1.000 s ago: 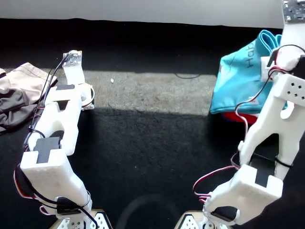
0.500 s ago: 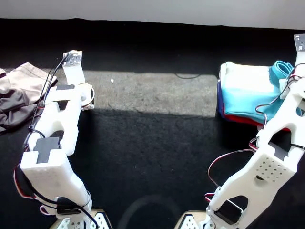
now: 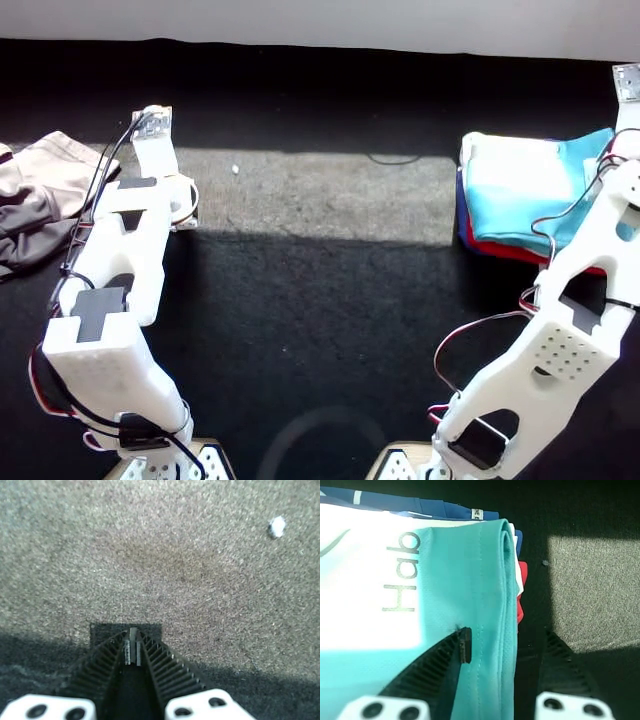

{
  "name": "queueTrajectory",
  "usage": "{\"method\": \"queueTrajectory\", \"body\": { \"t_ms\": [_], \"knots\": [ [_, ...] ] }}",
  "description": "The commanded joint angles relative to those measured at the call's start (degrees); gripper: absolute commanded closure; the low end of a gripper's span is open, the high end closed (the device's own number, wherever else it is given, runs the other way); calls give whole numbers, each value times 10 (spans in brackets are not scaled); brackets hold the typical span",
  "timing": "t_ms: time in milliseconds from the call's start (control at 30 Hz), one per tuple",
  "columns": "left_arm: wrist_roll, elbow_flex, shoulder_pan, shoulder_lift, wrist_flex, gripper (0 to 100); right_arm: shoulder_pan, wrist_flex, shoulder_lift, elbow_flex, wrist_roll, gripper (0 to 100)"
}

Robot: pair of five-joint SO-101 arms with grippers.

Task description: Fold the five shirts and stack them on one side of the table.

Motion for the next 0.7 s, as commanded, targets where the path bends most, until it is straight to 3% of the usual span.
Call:
{"method": "queueTrajectory", "body": {
  "t_ms": [0,267,667],
  "knots": [
    [-3,-21,-2,2,-2,990,-11,-21,-5,-65,-62,754],
    [-3,-21,-2,2,-2,990,-13,17,-8,-186,-259,754],
    [-3,-21,-2,2,-2,990,-106,325,-7,-453,-270,754]
  ]
}}
